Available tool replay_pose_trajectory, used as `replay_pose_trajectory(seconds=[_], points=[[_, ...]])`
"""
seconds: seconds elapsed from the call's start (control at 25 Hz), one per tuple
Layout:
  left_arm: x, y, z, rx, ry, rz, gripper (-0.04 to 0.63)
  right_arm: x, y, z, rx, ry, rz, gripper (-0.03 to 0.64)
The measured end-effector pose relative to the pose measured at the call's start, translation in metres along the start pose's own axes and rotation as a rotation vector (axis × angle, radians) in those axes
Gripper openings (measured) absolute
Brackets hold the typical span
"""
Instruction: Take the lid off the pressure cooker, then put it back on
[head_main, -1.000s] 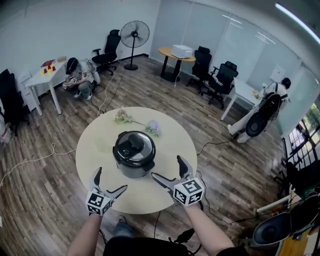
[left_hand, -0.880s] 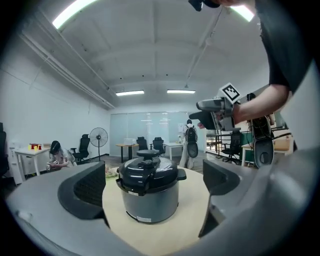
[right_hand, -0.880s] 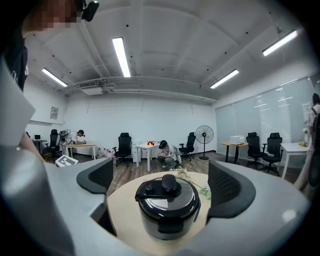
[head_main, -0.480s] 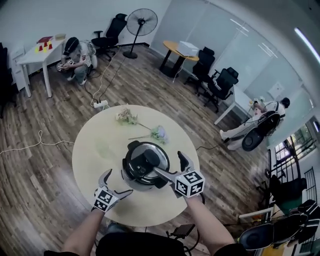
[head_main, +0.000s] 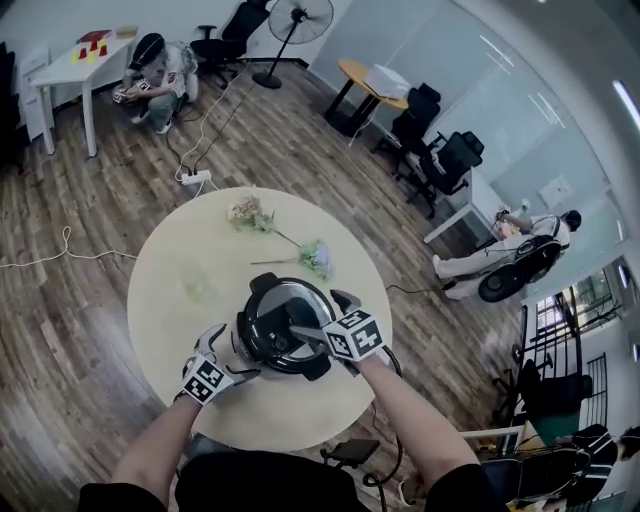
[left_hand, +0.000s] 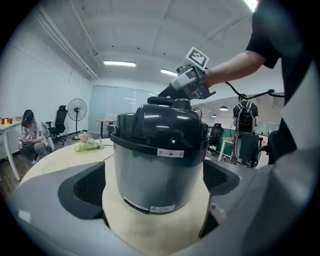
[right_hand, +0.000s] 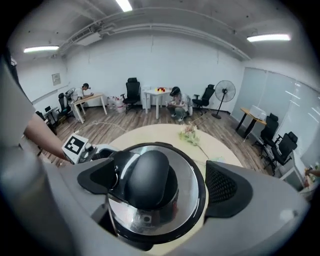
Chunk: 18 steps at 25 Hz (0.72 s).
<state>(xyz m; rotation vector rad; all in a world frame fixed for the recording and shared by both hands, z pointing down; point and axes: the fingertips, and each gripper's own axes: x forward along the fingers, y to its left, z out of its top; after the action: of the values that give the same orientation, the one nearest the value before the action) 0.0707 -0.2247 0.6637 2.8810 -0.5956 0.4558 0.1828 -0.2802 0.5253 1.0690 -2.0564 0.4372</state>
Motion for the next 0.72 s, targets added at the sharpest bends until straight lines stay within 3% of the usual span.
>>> replay_pose_trajectory(seconds=[0.24,0.4,0.72], points=[[0.009,0.008,0.002,-0.019,0.015,-0.016,0.588,0.035,0.015,-0.019,-0.07,0.259,0.209,0.485],[0.012,-0.001,-0.002,-0.035,0.033,-0.078,0.588,0.041,0.02,-0.014,0.008,0.33,0.291,0.36],[0.02,-0.011,0.003,-0.024,0.022,-0.142,0.588,0.041,0.024,-0.017,-0.113,0.547,0.326,0.351]])
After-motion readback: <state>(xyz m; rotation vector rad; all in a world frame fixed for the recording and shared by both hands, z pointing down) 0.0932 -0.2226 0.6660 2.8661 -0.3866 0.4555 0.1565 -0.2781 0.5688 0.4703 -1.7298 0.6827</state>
